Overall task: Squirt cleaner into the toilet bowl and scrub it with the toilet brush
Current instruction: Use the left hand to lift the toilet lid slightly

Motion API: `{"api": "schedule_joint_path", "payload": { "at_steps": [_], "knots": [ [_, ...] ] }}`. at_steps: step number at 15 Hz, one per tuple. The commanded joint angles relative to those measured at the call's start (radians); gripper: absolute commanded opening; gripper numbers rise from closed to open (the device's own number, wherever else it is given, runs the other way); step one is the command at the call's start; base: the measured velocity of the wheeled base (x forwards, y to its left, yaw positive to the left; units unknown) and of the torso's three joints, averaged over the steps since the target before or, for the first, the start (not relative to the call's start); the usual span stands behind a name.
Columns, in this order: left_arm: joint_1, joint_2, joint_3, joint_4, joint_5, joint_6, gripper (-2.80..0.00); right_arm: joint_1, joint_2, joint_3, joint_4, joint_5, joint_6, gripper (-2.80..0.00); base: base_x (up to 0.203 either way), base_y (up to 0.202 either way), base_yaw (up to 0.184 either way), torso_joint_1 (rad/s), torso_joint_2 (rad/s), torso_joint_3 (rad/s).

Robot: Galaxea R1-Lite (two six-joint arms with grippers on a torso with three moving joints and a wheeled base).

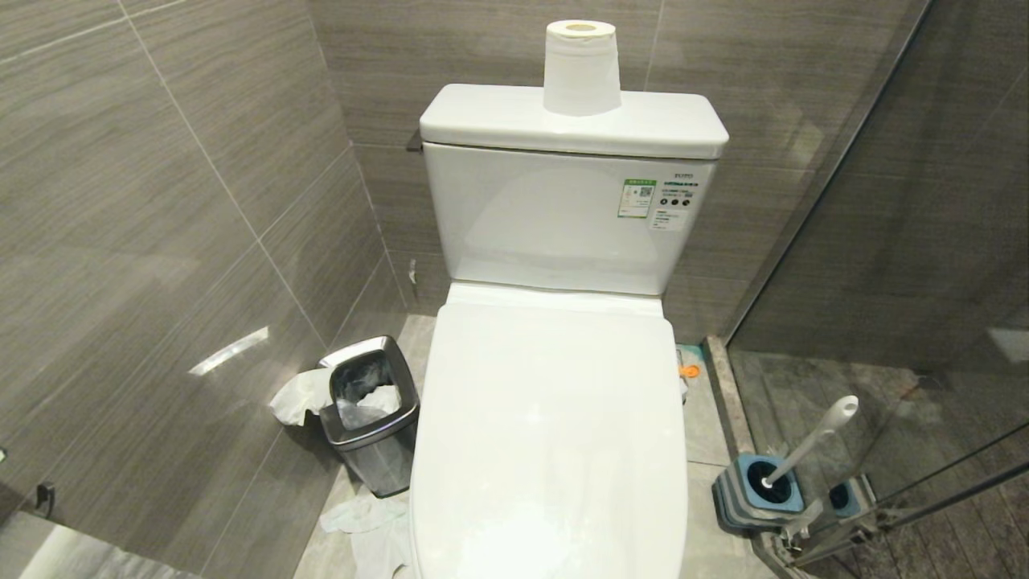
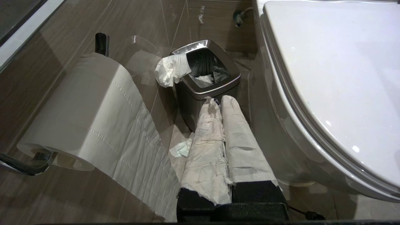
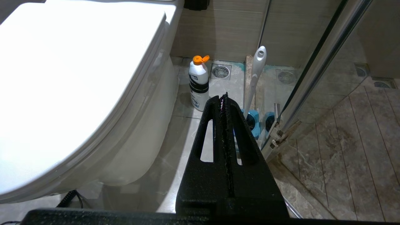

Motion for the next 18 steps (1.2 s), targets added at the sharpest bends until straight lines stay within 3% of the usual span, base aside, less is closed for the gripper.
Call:
{"api": "schedule_joint_path", "payload": {
  "at_steps": [1,18],
  "knots": [
    [0.0,0.002,0.003,0.0,0.0,0.0,-2.8,0.0,0.001,-0.001,0.0,0.0,0.0,-2.8,0.0,0.0,0.0,0.0,0.0,0.0],
    [0.0,0.002,0.002,0.0,0.002,0.004,-2.8,0.0,0.001,0.0,0.0,0.0,0.0,-2.8,0.0,0.0,0.0,0.0,0.0,0.0]
  ]
}}
